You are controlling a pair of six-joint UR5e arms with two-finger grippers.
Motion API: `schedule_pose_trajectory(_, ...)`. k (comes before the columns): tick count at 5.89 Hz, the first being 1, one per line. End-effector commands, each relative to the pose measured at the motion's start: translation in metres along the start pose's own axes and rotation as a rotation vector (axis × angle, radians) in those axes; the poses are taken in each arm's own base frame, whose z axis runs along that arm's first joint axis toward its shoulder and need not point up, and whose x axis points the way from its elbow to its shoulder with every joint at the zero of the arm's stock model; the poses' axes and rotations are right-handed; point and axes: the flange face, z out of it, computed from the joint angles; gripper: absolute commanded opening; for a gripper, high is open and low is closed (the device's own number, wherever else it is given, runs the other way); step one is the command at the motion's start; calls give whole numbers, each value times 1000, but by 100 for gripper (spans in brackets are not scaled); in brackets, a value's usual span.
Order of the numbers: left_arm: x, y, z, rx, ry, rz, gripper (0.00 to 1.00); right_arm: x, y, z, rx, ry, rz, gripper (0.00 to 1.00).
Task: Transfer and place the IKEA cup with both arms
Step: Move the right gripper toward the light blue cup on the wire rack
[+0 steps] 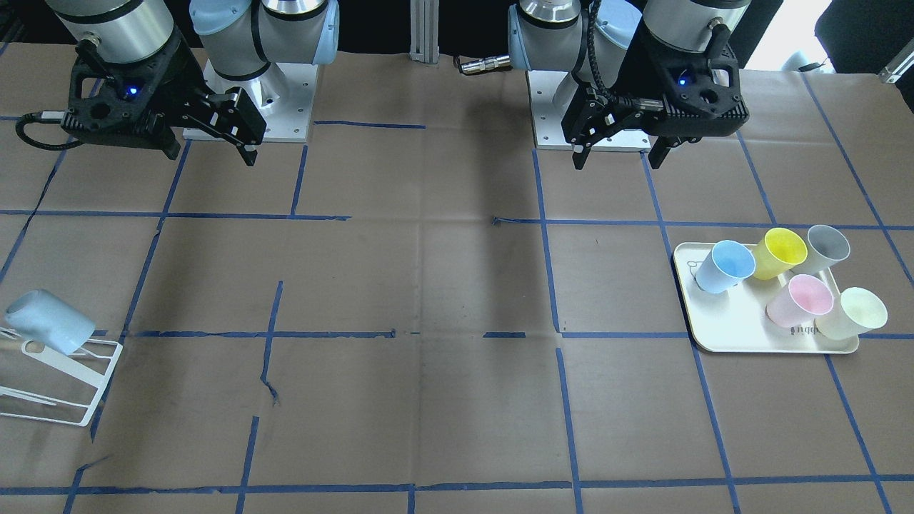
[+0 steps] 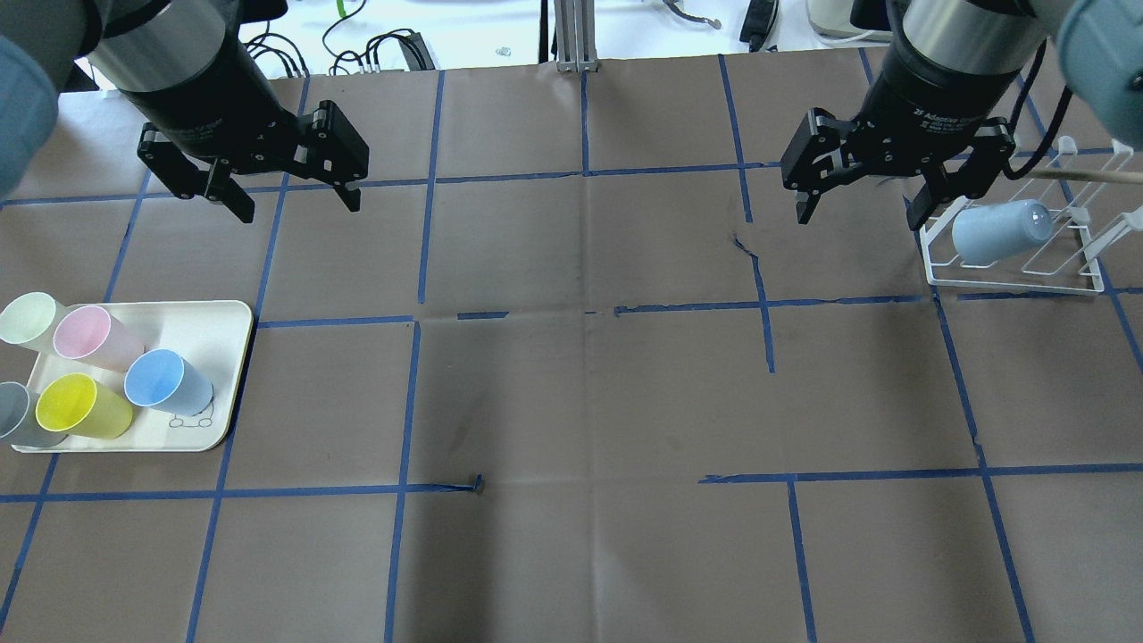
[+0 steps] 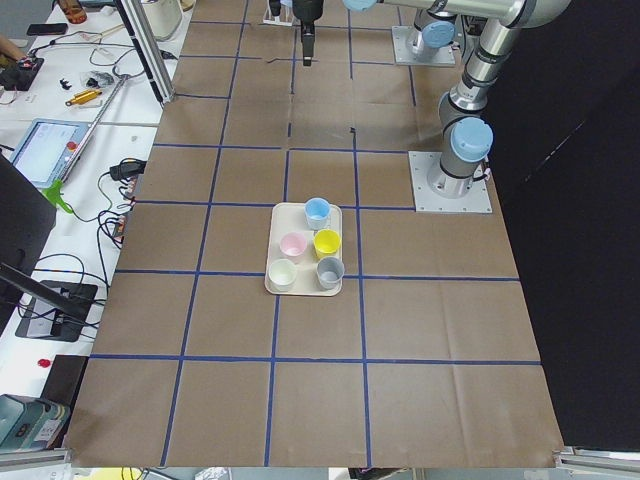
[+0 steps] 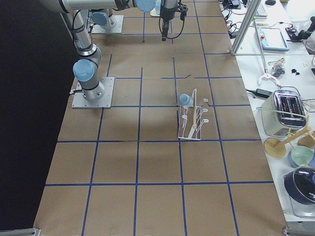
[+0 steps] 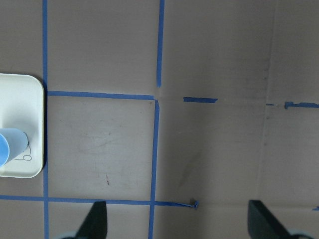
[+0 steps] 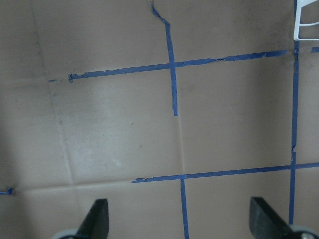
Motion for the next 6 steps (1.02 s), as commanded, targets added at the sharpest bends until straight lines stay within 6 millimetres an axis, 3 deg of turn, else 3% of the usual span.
schedule_pose_trajectory(1,-1,-1,0,0,-4,45,99,0,1,-1,3,1,2,100)
schedule_pose_trajectory(3,0,-1,0,0,-2,41,99,0,-1,1,-4,3,-6,100)
schedule_pose_trajectory(5,0,0,0,-2,-1,38,99,15,-7,3,-12,6,14,100)
schedule_pose_trajectory(6,-1,0,0,-2,-2,38,99,60,-23,1,0,-9,52,100)
